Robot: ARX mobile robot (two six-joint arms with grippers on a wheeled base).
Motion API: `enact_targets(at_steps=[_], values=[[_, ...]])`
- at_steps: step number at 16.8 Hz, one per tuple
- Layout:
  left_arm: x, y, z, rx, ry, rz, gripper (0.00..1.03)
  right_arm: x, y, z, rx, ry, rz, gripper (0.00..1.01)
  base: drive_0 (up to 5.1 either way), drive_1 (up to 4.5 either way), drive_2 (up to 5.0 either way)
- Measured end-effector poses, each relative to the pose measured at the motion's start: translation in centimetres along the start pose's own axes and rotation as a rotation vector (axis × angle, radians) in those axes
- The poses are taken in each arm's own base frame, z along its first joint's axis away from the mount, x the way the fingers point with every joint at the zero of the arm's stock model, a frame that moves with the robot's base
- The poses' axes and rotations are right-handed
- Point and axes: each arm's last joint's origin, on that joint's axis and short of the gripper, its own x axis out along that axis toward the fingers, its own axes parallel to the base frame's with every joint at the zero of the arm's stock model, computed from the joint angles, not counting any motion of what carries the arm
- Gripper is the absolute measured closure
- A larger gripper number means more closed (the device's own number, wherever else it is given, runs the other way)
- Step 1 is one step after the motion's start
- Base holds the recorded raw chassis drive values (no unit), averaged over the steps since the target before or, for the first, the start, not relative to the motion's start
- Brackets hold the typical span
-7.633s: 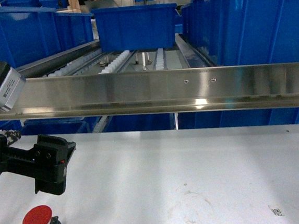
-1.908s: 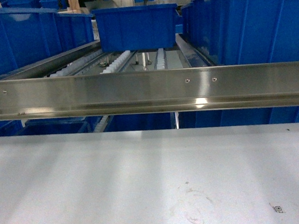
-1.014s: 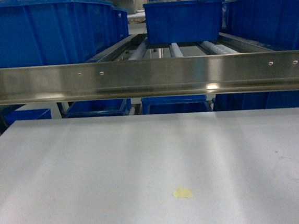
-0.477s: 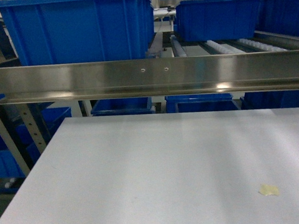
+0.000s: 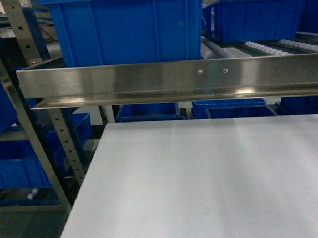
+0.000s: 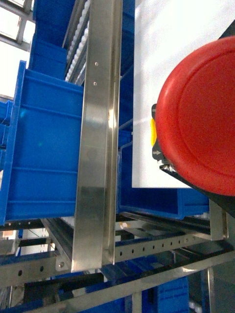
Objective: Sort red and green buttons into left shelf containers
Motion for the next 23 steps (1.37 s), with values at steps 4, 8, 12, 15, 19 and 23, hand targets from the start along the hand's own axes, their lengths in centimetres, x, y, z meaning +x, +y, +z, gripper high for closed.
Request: enact_targets(at_steps=[4, 8, 12, 15, 19, 23], values=[[0.0, 0.0, 0.0, 0.0, 0.0, 0.0, 0.78, 0.0, 0.0, 0.0, 0.0, 0.0, 0.0, 0.72, -5.1, 2.34, 2.3], [0.0, 0.0, 0.02, 0.0, -0.002, 0.0, 0.78, 0.0, 0.0, 0.0, 0.0, 0.0, 0.0, 0.72, -5.1, 2.37, 2.4], [0.0, 0.0, 0.03, 0.0, -0.003, 0.0, 0.78, 0.0, 0.0, 0.01, -0.001, -0.001, 0.0, 0.72, -5.1, 2.41, 2.4], [0.0, 0.0, 0.01, 0.0, -0.001, 0.0, 0.78, 0.0, 0.0, 0.0, 0.0, 0.0, 0.0, 0.72, -5.0, 2.44, 2.4], [0.0, 0.0, 0.0, 0.0, 0.0, 0.0, 0.78, 0.0, 0.0, -0.01, 0.001, 0.001, 0.0, 0.72, -5.0, 2.42, 2.4], [0.0, 0.0, 0.02, 0.0, -0.001, 0.0, 0.78, 0.0, 0.0, 0.0, 0.0, 0.0, 0.0, 0.72, -5.1, 2.4, 2.4]])
